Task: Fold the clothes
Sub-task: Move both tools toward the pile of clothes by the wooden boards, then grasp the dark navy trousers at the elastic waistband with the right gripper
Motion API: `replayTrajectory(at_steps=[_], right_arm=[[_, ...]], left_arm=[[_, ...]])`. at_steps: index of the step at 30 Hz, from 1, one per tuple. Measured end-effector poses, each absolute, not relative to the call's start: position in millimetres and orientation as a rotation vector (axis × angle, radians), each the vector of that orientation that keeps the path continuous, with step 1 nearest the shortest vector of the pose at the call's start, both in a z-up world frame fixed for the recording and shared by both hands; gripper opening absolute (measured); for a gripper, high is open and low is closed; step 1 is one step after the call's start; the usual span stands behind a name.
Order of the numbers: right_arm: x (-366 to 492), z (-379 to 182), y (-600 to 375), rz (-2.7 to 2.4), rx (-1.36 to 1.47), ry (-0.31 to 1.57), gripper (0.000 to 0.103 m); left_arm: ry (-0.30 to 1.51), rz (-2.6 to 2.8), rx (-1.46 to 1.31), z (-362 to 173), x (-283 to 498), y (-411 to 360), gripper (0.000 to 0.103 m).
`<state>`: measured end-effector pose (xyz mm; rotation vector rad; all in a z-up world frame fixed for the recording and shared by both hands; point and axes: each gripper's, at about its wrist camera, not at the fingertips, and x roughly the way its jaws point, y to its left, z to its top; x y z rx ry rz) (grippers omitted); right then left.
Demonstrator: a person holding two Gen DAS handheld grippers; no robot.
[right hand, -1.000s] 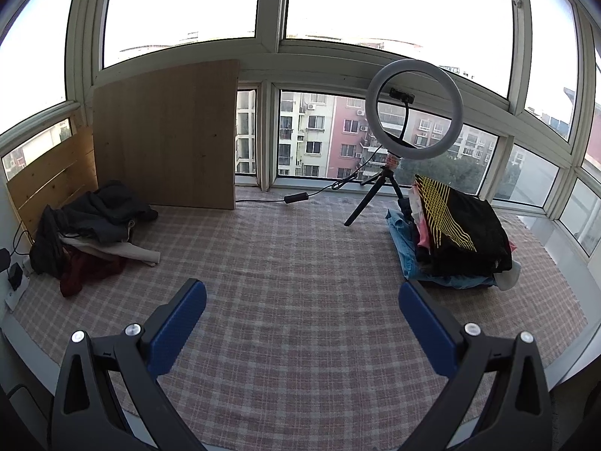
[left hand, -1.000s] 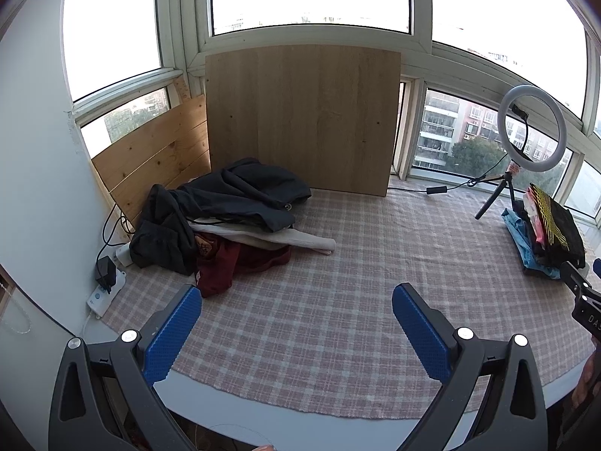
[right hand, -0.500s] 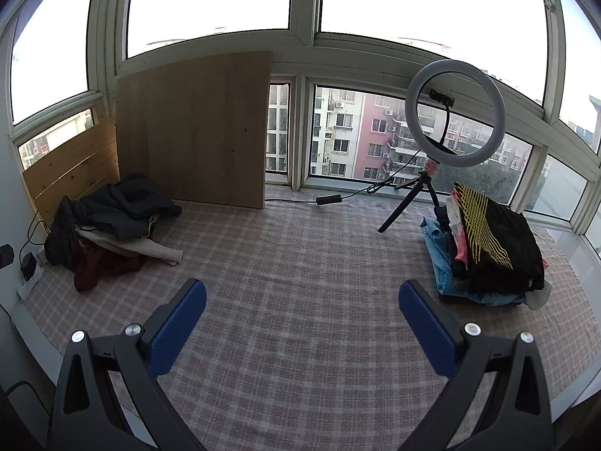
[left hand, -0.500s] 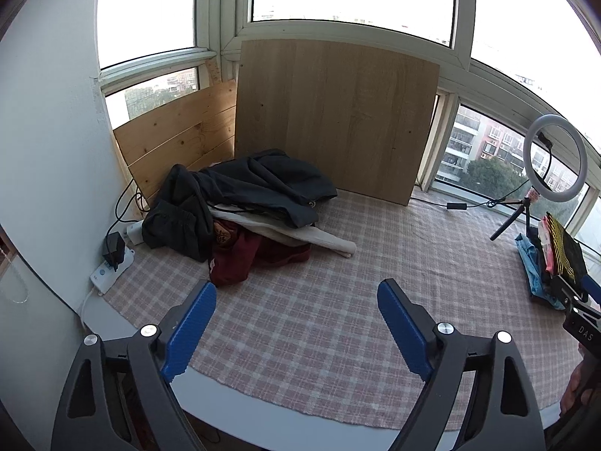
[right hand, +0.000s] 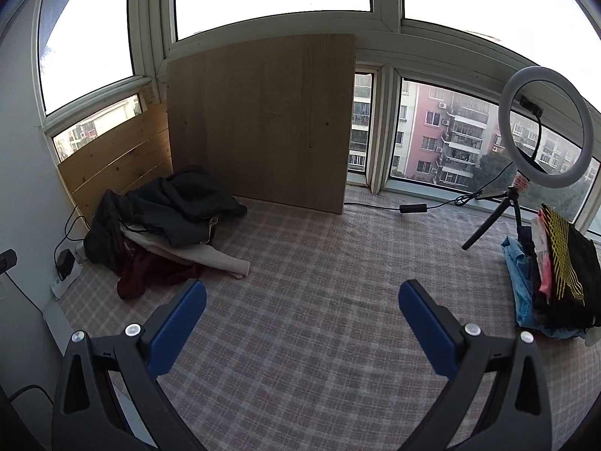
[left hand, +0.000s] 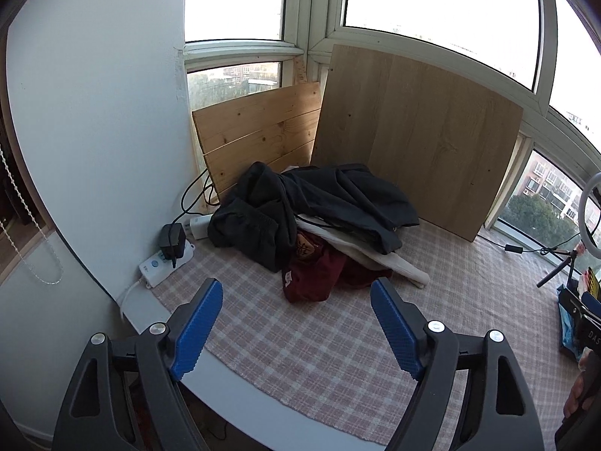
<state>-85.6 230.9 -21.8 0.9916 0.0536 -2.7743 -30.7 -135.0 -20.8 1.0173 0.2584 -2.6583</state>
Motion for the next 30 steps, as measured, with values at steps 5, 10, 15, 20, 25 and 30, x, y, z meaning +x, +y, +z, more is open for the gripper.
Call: replayTrajectory(at_steps=[5, 10, 15, 20, 25, 30], right_arm=[[-106.2, -20.0, 191.0, -2.75, 0.959, 0.097, 0.103], [-130.6, -24.4, 142.1, -2.652, 0.899, 0.091, 0.102], [-166.9, -55.2, 66.2, -2.432, 0.987, 0.146, 0.061], [-210.5, -98.2, 1.2, -2.39, 1.106, 0.326, 0.061], [-267.2, -116.4, -33.9, -2.418, 1.146, 0.406, 0.061], [-338.3, -116.3, -74.3, -2.359, 1.179, 0.318, 0.069]], left_arm=[[0.241, -2.663, 1.021, -21.9, -48.1, -159.6, 0.08], [0.176, -2.68, 1.026, -22.9, -70.5, -182.6, 0.08], [0.177, -2.728, 1.063, -31.3, -92.6, -203.4, 0.08], [0.197, -2.756, 1.083, -41.1, -109.8, -223.7, 0.08], [0.234, -2.762, 1.099, -50.6, -126.4, -245.9, 0.08], [0.274, -2.75, 1.105, -59.5, -147.9, -261.6, 0.08]])
